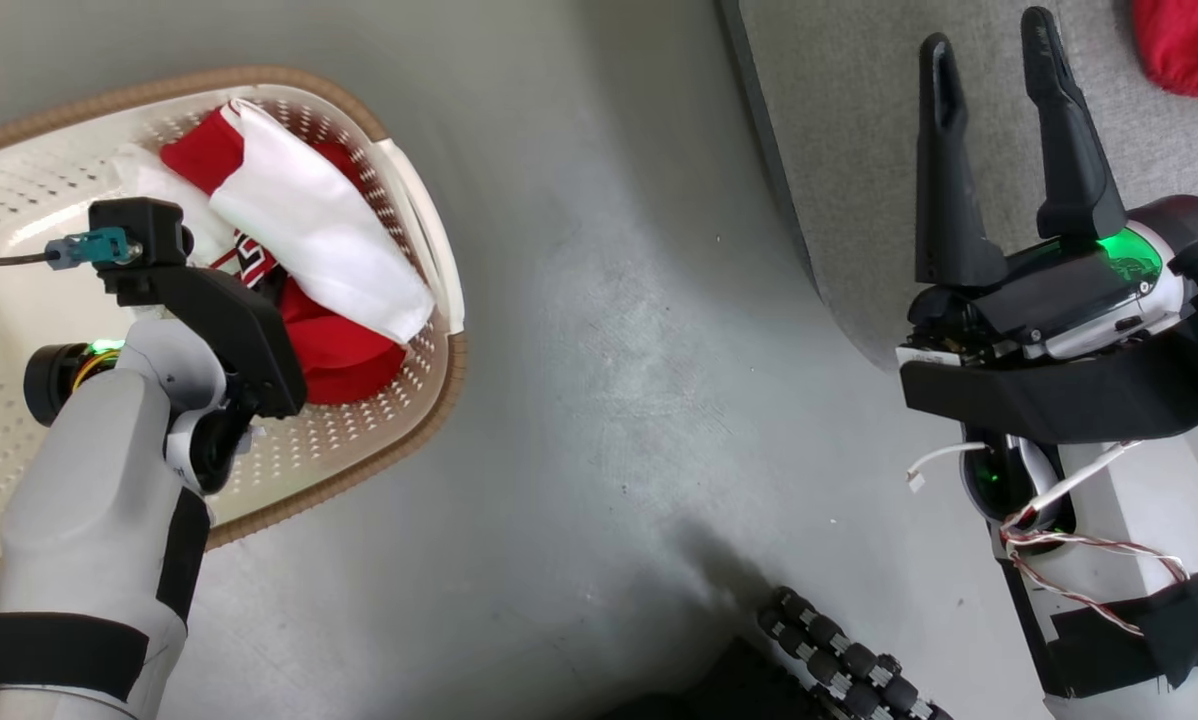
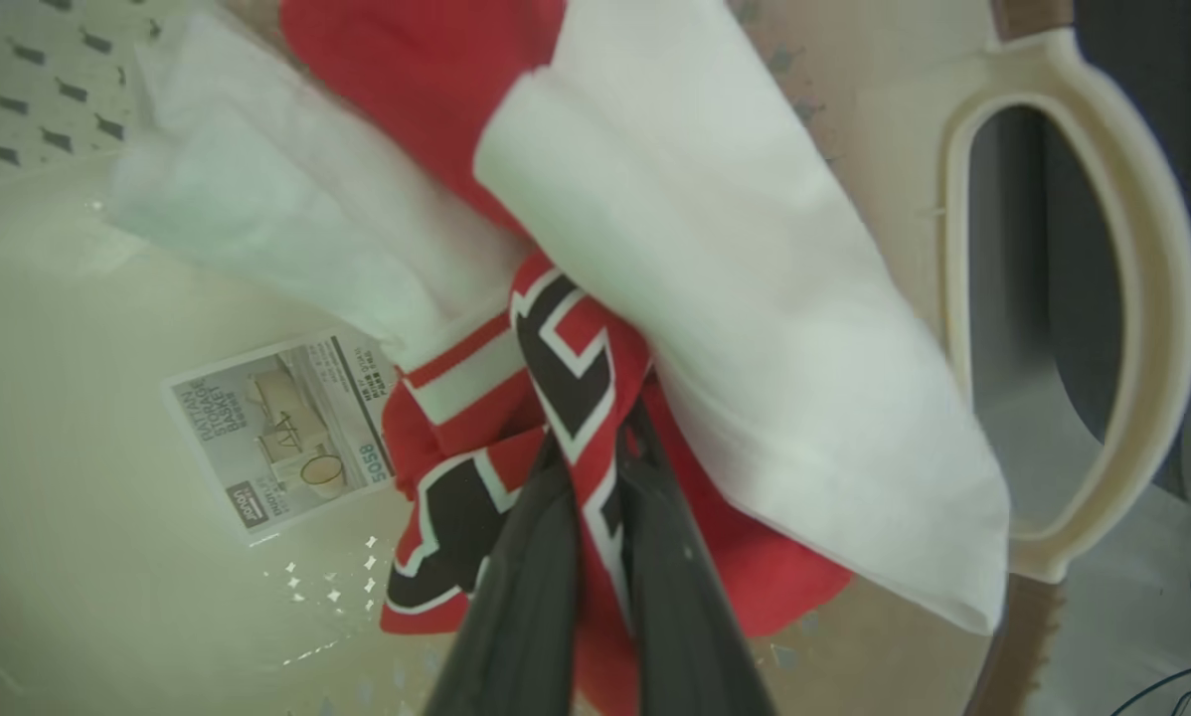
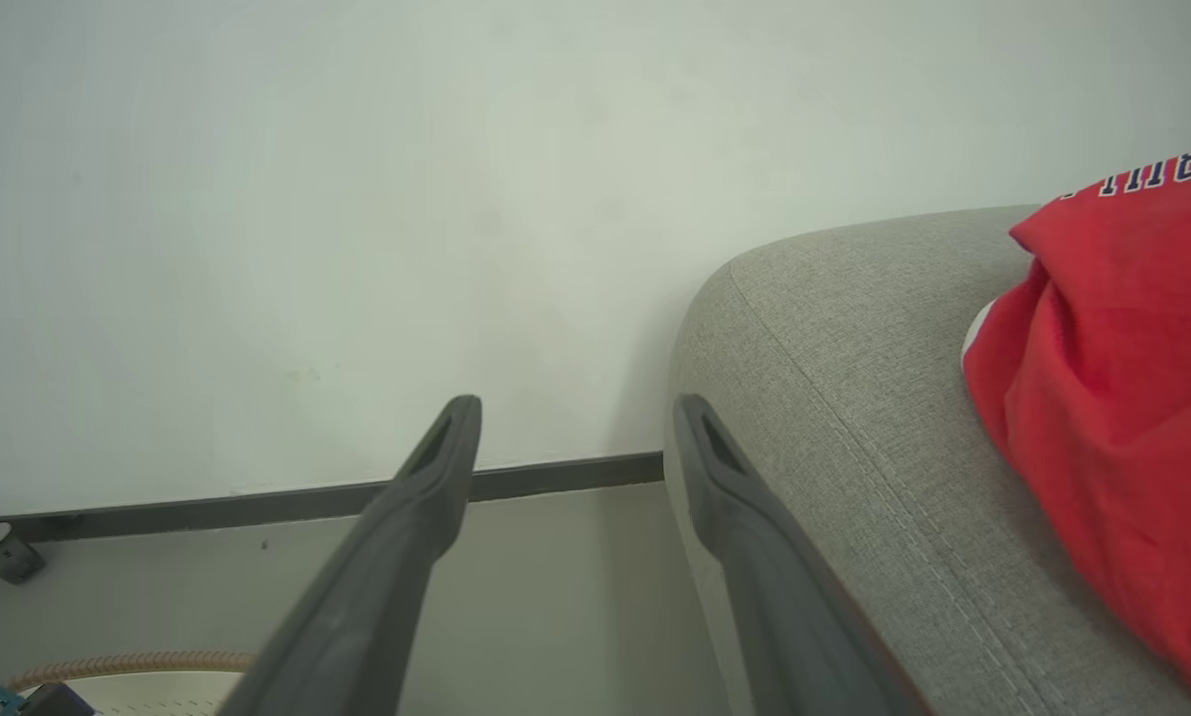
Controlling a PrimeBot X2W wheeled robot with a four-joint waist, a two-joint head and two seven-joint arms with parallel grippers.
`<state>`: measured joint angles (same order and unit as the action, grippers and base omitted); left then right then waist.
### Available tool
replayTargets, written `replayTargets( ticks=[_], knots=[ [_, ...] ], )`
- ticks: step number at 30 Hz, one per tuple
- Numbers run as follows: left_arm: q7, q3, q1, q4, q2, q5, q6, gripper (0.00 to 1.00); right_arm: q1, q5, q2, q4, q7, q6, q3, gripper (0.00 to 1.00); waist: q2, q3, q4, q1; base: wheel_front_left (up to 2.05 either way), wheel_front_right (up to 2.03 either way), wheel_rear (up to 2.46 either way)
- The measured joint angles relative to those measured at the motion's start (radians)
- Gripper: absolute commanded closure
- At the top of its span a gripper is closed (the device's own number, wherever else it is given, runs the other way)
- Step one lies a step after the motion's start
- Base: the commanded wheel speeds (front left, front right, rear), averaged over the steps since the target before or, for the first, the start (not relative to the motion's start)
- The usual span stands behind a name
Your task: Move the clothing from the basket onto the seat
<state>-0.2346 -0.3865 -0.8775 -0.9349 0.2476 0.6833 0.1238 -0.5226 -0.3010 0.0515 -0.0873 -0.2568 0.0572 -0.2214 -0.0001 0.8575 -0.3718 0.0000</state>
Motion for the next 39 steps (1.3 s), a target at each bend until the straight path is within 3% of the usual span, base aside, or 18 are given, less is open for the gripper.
replayTargets(
  ticks=[15, 39],
  knots=[
    [0.112, -0.078, 0.110, 0.072, -0.026, 0.067, 0.001, 1.00, 0.022, 0.007, 0.001, 0.073, 0.000, 0.013, 0.063, 0.00, 0.0000, -0.145, 0.059, 0.0000, 0.00, 0.00, 0.00],
    [0.283, -0.162, 0.271, 0.249, -0.030, 0.195, 0.001, 1.00, 0.177, 0.013, 0.054, 0.161, 0.000, 0.049, 0.129, 0.00, 0.0000, -0.469, 0.156, -0.0002, 0.00, 0.00, 0.00]
  ],
)
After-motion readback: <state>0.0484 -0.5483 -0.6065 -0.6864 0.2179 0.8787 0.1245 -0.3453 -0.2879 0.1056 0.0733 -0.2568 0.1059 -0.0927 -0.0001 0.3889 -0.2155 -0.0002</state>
